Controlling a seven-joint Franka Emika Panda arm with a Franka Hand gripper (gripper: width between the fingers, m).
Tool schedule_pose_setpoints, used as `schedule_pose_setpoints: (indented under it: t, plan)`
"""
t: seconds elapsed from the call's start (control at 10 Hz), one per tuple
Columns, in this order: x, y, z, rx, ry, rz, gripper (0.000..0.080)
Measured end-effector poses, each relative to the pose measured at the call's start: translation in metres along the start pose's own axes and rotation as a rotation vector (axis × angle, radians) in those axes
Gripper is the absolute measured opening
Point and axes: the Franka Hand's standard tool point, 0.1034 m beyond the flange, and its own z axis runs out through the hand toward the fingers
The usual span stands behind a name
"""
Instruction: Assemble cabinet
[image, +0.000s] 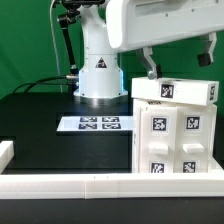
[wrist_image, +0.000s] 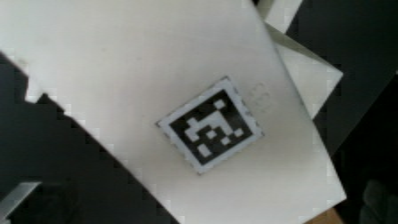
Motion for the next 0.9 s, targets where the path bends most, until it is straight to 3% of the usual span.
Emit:
schedule_pose_setpoints:
  t: [0.2, 0.6, 0.9]
  plan:
    - [-0.001, 0.001, 0.003, -0.028, -0.002, -0.196, 0.0797]
    - [-0.005, 0.003, 0.008, -0.024, -0.011, -0.26, 0.0797]
    - [-0.012, 0.003, 0.021, -0.011, -0.03, -0.219, 0.0797]
